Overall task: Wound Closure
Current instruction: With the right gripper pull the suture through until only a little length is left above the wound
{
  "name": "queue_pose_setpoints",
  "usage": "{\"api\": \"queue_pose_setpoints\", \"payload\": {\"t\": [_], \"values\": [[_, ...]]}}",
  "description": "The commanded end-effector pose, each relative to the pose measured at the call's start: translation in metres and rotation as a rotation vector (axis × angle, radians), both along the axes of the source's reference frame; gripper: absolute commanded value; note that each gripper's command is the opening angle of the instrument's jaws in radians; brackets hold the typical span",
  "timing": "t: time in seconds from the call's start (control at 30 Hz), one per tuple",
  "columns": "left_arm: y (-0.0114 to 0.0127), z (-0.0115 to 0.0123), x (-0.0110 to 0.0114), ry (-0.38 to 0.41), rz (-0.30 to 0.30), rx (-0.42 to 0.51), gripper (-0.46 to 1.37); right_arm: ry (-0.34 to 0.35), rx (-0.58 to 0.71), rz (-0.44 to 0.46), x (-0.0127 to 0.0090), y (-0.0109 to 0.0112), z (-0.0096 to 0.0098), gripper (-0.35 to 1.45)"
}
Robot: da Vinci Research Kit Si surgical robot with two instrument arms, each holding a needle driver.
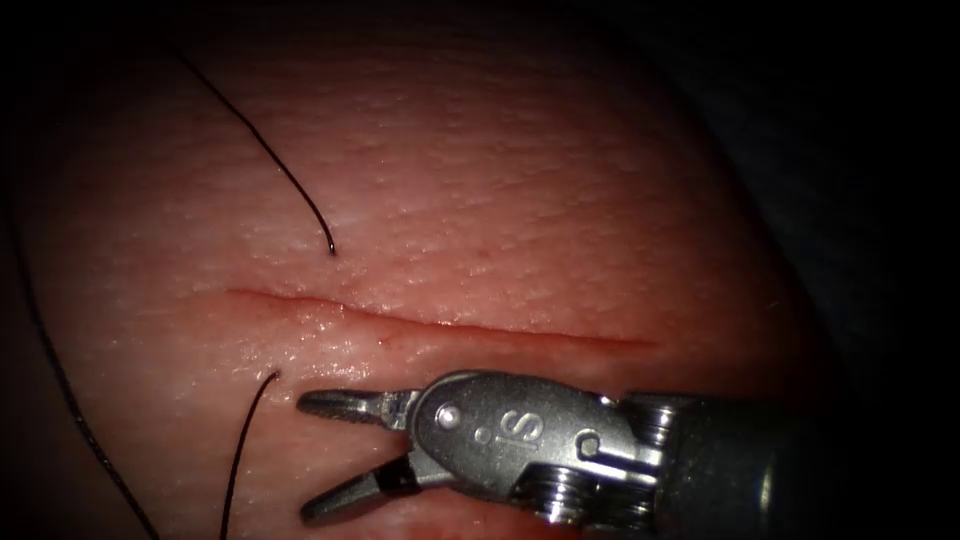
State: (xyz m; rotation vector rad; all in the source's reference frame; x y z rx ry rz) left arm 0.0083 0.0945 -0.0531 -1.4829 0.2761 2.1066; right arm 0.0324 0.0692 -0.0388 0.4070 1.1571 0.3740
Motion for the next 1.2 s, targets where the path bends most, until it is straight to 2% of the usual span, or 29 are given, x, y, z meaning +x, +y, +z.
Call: {"api": "queue_pose_setpoints", "payload": {"t": [0.03,0.07,0.13,0.23,0.47,0.6,0.63,0.7,0.73,0.77,0.83,1.0,1.17,1.2], "values": [[-0.0001,0.0004,-0.0001,0.005,0.005,0.003,-0.35,-0.007,-0.01,-0.018,0.0002,0.0,0.0012,1.24],[-0.0001,0.0004,-0.0001,0.005,0.004,0.002,-0.35,-0.009,-0.01,-0.021,0.0002,0.0,0.0015,1.24],[-0.0004,0.0006,-0.0002,0.001,-0.003,0.009,-0.35,-0.024,-0.024,-0.063,0.001,-0.0002,0.0037,1.24],[-0.0006,0.0006,-0.0005,0.005,-0.009,0.008,-0.35,-0.021,-0.053,-0.096,0.0019,-0.0007,0.0053,1.21],[-0.0007,0.0005,-0.0009,-0.007,-0.005,0.018,-0.35,-0.011,-0.112,-0.133,0.0048,-0.0014,0.006,1.18],[-0.0009,0.0003,-0.001,-0.008,-0.003,0.019,-0.35,-0.022,-0.121,-0.158,0.0062,-0.0016,0.0068,1.01],[-0.001,0.0003,-0.001,-0.01,-0.002,0.019,-0.35,-0.027,-0.122,-0.169,0.0064,-0.0017,0.007,0.87],[-0.0012,0.0001,-0.0011,-0.011,0.001,0.019,-0.35,-0.026,-0.122,-0.203,0.0065,-0.0023,0.0074,0.11],[-0.0012,0.0001,-0.0012,-0.014,0.005,0.02,-0.35,-0.015,-0.117,-0.227,0.0064,-0.0025,0.0075,-0.35],[-0.0012,0.0001,-0.0013,-0.018,0.004,0.024,-0.35,0.007,-0.105,-0.262,0.0063,-0.0026,0.0075,-0.35],[-0.0013,0.0002,-0.0015,-0.02,0.006,0.024,-0.35,0.024,-0.091,-0.288,0.006,-0.0027,0.0072,-0.35],[-0.0012,0.0012,-0.002,-0.044,0.002,0.046,-0.35,0.015,-0.073,-0.265,0.0047,-0.0029,0.005,-0.35],[-0.0013,0.0026,-0.0017,-0.036,0.008,0.09,-0.35,0.023,-0.055,-0.257,0.0034,-0.0043,0.0009,-0.35],[-0.0011,0.0032,-0.0016,-0.03,0.011,0.102,-0.35,0.025,-0.051,-0.258,0.003,-0.005,-0.0007,-0.35]]}}
